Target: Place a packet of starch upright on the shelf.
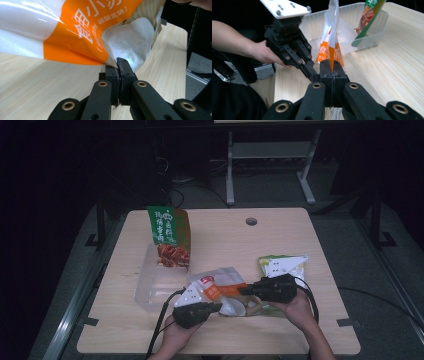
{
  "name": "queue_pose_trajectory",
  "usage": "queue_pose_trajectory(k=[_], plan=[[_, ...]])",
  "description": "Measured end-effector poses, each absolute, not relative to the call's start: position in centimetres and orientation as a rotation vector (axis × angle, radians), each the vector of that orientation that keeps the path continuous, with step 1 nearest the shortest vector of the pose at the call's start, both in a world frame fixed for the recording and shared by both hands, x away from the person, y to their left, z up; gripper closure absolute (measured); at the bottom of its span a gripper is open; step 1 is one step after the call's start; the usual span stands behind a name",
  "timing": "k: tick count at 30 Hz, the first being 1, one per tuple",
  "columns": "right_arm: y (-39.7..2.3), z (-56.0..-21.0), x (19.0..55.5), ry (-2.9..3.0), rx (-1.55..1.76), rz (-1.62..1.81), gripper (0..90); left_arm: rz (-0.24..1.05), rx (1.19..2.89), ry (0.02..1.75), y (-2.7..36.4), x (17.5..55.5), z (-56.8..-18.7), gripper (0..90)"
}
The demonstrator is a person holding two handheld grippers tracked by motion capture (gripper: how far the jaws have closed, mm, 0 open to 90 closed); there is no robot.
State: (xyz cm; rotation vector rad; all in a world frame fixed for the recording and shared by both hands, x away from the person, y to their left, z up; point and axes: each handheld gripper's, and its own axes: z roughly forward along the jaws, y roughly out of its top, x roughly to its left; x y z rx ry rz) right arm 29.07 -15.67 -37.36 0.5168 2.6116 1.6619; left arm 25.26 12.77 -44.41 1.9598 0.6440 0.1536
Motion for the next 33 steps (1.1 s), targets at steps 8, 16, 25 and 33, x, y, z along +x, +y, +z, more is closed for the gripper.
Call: queue_pose_trajectory(k=[8,16,25,33], plan=[[-16.2,-38.1,29.5,2.627,0.599,1.565,89.2,0.211,1.980,0.632,12.6,24.9,-44.2,89.1],[-15.7,-39.1,29.8,2.671,0.633,1.501,85.9,0.244,1.995,0.612,12.3,24.5,-44.2,89.3],[-14.8,-39.3,29.6,2.691,0.637,1.491,89.4,0.227,1.991,0.617,12.6,24.6,-44.2,86.0],[-14.8,-39.0,29.5,2.650,0.644,1.526,89.7,0.235,1.992,0.627,12.7,24.2,-44.0,69.3]])
